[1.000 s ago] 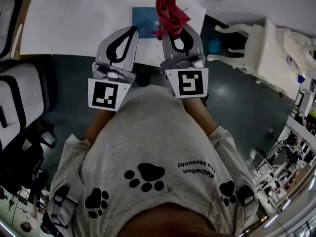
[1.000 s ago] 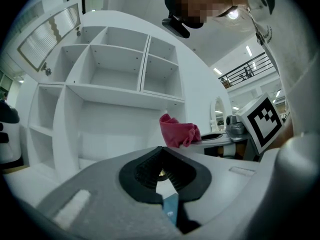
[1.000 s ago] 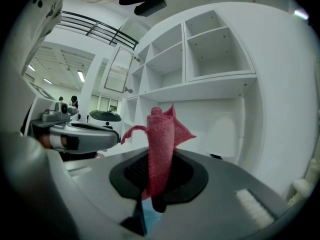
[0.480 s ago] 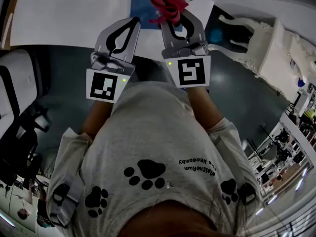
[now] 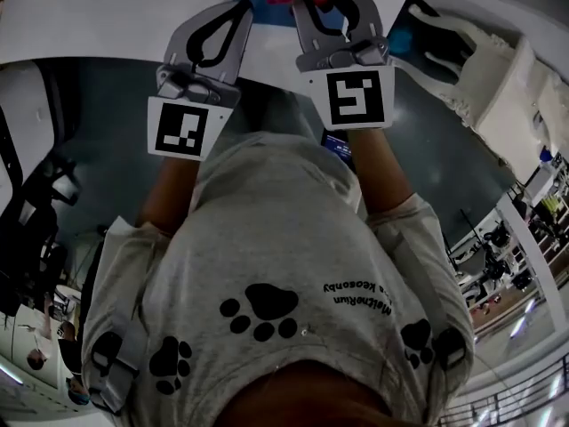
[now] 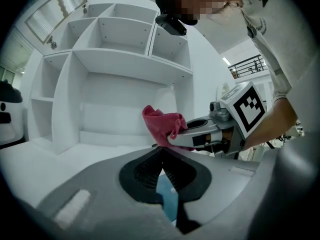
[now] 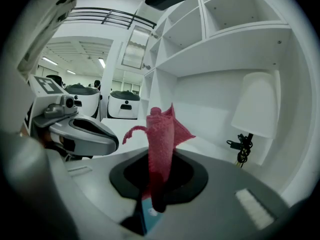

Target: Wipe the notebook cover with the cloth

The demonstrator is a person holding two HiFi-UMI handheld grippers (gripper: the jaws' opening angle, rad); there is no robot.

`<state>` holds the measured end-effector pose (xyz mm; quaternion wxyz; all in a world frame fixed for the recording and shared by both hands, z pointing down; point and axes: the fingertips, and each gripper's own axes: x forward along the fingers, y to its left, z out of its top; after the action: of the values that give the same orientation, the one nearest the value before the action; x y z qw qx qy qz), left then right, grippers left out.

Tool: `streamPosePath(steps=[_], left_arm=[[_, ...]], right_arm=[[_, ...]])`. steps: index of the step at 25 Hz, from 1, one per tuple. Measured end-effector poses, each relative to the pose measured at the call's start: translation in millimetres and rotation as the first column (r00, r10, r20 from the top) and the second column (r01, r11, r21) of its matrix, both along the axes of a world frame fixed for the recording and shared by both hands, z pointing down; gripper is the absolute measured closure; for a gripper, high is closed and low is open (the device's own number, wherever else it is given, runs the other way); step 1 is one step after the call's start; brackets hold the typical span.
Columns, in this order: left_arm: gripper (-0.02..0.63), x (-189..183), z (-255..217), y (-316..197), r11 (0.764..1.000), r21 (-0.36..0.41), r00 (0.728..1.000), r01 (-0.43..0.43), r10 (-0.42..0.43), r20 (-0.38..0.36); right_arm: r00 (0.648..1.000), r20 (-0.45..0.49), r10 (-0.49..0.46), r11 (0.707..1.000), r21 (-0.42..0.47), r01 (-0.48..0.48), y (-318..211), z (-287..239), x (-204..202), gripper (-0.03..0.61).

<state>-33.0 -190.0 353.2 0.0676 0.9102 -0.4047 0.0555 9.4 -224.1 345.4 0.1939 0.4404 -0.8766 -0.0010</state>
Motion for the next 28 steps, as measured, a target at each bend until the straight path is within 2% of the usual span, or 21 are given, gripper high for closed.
streamPosePath(steps=[8,12,16,19,24,28], left_arm=[[0.617,1,37,1,0.997,-0.075,1.0,0.006,-0.004,0.029],[0.617,0,49,2,0.995,-0.1,0.999,0.003,0.001,0.042],[0.617,-3,59,4,0.992,-0.125,0.998,0.009,-0.001,0.063],[0.617,-2,68,2,0.989,-0.148,0.996,0.011,0.003,0.09],[0.617,-3,82,0,0.978,-0.208,0.991,0.016,0.012,0.13],[0.617,-3,98,-1,0.96,-0.277,0.989,0.039,0.002,0.147]], right_arm=[[0.992,-0.091,-0.09,0.995,-0.06,0.085,-11,40,-4,0.53],[0.977,-0.145,-0.158,0.986,-0.073,0.149,-15,59,-11,0.53],[0.944,-0.261,-0.201,0.978,-0.106,0.179,-14,80,-12,0.53],[0.903,-0.359,-0.237,0.971,-0.126,0.205,-17,93,-13,0.529],[0.864,-0.401,-0.306,0.949,-0.196,0.245,-21,107,-22,0.531],[0.826,-0.425,-0.37,0.921,-0.287,0.265,-25,122,-27,0.531]])
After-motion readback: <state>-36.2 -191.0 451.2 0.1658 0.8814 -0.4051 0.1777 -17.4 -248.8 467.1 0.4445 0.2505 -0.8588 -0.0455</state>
